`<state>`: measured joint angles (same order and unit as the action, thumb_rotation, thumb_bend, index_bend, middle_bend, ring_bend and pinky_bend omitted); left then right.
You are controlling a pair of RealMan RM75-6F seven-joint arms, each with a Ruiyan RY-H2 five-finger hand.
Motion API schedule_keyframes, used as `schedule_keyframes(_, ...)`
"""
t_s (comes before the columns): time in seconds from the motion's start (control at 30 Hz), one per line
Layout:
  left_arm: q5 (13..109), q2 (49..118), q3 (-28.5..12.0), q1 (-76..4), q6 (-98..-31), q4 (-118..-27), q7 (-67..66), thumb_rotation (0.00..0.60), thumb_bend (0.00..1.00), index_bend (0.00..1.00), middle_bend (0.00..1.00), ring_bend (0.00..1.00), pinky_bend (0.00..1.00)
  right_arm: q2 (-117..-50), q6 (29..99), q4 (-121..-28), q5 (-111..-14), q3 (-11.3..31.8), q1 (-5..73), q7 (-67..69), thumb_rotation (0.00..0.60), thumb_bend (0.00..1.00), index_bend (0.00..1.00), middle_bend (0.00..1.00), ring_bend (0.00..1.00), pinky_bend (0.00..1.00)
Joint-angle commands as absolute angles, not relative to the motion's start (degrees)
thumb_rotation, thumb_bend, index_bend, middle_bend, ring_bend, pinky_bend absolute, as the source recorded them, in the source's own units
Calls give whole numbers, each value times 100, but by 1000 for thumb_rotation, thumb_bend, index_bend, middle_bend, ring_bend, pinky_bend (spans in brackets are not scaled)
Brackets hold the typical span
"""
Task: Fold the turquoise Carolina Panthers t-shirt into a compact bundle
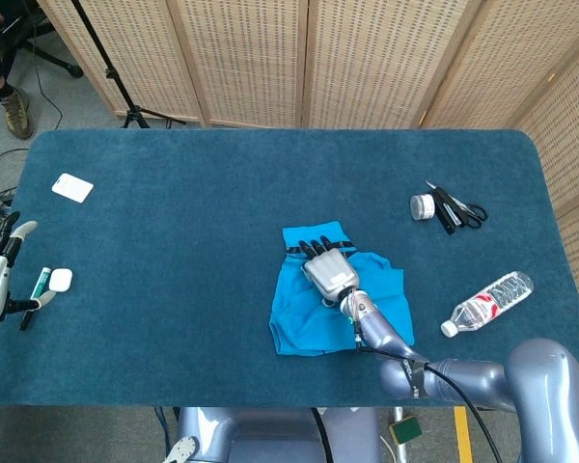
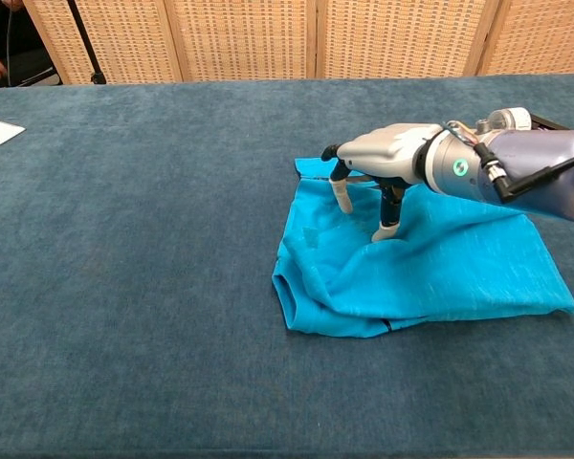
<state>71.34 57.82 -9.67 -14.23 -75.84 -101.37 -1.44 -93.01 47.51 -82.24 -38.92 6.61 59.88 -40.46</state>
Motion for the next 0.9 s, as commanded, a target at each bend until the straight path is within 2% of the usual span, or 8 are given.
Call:
schedule_keyframes(0.03, 7140, 5783, -963, -1424, -7582, -10137, -151, 600, 46, 0, 0, 0, 0, -9301, 4758, -8218, -3897, 645, 5998, -4046, 600, 122, 460, 0, 0, 0)
schedule_keyframes(0.27, 7145, 5786, -960, -1424, -7584, -10141, -152, 600, 45, 0, 0, 0, 0, -9347, 4750, -8176, -3927, 587, 6011, -4007, 600, 160, 469, 0, 0, 0)
schedule_keyframes(0.53, 7139, 5782, -961, -1422, -7586, -10148, -151, 600, 46, 0, 0, 0, 0, -9457, 4699, -8036, -3870, 534, 6103, -4102, 600, 303, 469, 0, 0, 0)
schedule_keyframes(0.77, 7119, 5776, -967, -1436, -7552, -10137, -134, 600, 45, 0, 0, 0, 0, -9540, 4675, -7981, -3747, 537, 6187, -4167, 600, 322, 476, 0, 0, 0)
schedule_keyframes(0.9, 7114, 5768, -972, -1432, -7555, -10133, -113, 600, 46, 0, 0, 0, 0, -9579, 4680, -7948, -3678, 503, 6233, -4249, 600, 334, 523, 0, 0, 0)
